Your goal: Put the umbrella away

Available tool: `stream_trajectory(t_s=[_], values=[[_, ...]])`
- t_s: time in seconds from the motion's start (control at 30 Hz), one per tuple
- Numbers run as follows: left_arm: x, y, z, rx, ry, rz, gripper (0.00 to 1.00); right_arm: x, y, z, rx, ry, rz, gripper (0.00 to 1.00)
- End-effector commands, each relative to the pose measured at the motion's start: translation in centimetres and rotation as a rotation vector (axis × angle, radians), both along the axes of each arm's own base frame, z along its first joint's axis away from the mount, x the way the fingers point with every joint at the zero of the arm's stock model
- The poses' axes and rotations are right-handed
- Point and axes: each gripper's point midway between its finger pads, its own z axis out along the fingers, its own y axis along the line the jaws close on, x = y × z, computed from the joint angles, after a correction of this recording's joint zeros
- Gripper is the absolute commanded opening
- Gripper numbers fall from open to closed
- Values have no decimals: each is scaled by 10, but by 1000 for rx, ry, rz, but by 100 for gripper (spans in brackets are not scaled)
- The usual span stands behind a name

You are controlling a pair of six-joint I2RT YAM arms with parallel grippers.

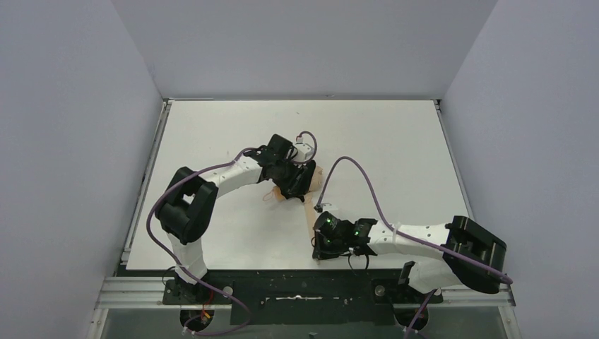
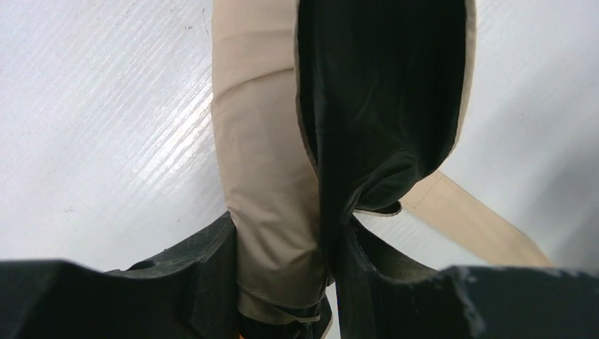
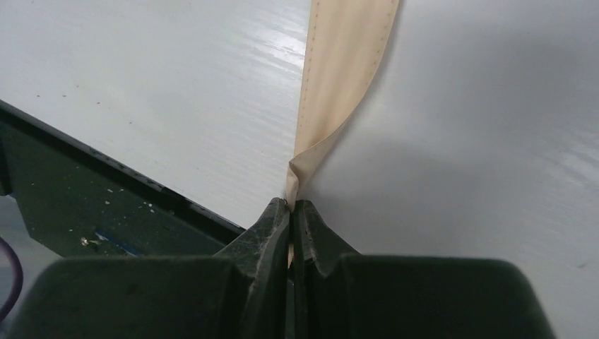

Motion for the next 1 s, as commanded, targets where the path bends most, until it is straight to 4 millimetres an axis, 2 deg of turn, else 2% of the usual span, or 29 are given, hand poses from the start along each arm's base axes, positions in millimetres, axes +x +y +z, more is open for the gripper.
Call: stream_trajectory(t_s=[0.0,0.23,0.57,0.77,0.8,0.97], values=[[51,-5,69,-95,-230,65,0,-27,7,3,42,94,44,0],[34,4,33,42,-303,-3,0,-24,-23,-3,-31,66,-35,0],[26,-2,9,206,-478,-39,0,-29,-24,-10,52,76,-55,0],[12,-7,0,286,-569,-113,0,-25,-35,-7,60,56,-95,0],[10,-9,0,295,-576,-127,0,-23,-37,-5,60,47,-104,1],[-1,-16,-5,330,-604,-190,0,-7,-53,16,50,-21,-156,25]])
